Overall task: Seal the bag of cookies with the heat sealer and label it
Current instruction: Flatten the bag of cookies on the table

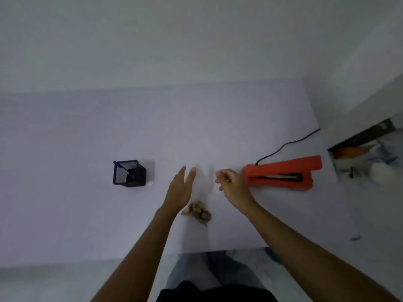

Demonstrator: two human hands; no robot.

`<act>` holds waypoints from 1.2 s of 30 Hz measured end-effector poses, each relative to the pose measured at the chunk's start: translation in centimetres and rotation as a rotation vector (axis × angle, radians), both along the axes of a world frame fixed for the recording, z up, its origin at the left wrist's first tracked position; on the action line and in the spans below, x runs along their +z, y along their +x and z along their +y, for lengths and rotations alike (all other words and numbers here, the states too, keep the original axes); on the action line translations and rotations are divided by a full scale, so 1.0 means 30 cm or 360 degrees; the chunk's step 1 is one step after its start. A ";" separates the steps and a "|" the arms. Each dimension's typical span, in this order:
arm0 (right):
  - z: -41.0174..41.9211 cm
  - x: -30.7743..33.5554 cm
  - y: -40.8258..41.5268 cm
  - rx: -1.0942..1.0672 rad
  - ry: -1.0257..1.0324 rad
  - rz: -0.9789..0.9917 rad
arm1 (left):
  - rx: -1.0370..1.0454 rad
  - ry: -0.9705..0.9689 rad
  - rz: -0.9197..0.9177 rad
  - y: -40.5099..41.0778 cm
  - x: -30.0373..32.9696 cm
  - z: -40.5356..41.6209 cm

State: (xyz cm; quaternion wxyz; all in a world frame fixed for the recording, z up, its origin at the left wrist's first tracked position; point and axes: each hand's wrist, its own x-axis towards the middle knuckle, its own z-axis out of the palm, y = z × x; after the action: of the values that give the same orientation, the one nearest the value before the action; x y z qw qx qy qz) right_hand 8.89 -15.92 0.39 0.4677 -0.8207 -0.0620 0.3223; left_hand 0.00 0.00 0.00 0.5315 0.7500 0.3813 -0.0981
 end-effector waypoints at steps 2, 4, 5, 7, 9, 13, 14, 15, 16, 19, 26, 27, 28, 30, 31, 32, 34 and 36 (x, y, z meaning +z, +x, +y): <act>-0.045 -0.089 -0.048 -0.0027 -0.0165 0.0113 | -0.0117 0.0048 0.0180 -0.033 -0.071 -0.029; -0.102 -0.179 -0.115 -0.0043 -0.0303 0.0252 | -0.0254 0.0114 0.0284 -0.092 -0.156 -0.054; -0.123 -0.217 -0.143 -0.0070 -0.0338 0.0307 | -0.0289 0.0163 0.0280 -0.112 -0.189 -0.068; -0.137 -0.259 -0.178 -0.0129 -0.0355 0.0370 | -0.0302 0.0269 0.0261 -0.132 -0.222 -0.083; -0.130 -0.278 -0.196 -0.0152 -0.0341 0.0417 | -0.0329 0.0320 0.0252 -0.128 -0.221 -0.085; -0.090 -0.282 -0.205 -0.0161 -0.0251 0.0469 | -0.0322 0.0392 0.0213 -0.125 -0.200 -0.091; -0.083 -0.283 -0.204 -0.0148 -0.0234 0.0459 | -0.0305 0.0375 0.0192 -0.126 -0.195 -0.092; -0.079 -0.284 -0.203 -0.0135 -0.0221 0.0435 | -0.0284 0.0355 0.0162 -0.130 -0.196 -0.090; -0.078 -0.285 -0.201 -0.0112 -0.0216 0.0399 | -0.0256 0.0324 0.0132 -0.137 -0.199 -0.085; -0.095 -0.284 -0.200 -0.0078 -0.0173 0.0222 | -0.0130 0.0235 0.0045 -0.171 -0.215 -0.063; -0.151 -0.238 -0.217 0.0073 -0.0117 -0.0138 | -0.0119 0.0093 -0.0180 -0.241 -0.203 -0.043; -0.161 -0.238 -0.223 0.0091 -0.0092 -0.0174 | -0.0146 0.0079 -0.0231 -0.251 -0.200 -0.039; -0.167 -0.235 -0.228 0.0105 -0.0085 -0.0205 | -0.0173 0.0058 -0.0276 -0.262 -0.200 -0.034; -0.173 -0.237 -0.237 0.0109 -0.0086 -0.0251 | -0.0203 0.0012 -0.0320 -0.281 -0.209 -0.025; -0.171 -0.239 -0.240 0.0102 -0.0078 -0.0268 | -0.0207 -0.0008 -0.0325 -0.286 -0.216 -0.021; -0.165 -0.238 -0.244 0.0099 -0.0064 -0.0273 | -0.0209 -0.0025 -0.0326 -0.287 -0.224 -0.018; -0.149 -0.240 -0.246 0.0107 -0.0036 -0.0254 | -0.0221 -0.0057 -0.0331 -0.284 -0.236 -0.017; -0.135 -0.245 -0.247 0.0148 -0.0015 -0.0195 | -0.0237 -0.0079 -0.0316 -0.278 -0.240 -0.018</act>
State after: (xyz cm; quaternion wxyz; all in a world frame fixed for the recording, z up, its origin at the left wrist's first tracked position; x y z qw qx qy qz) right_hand 1.49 -19.97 -6.97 0.4437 -0.8373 -0.1269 0.2932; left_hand -8.35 -0.53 -7.21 0.5762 0.7689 0.2674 -0.0720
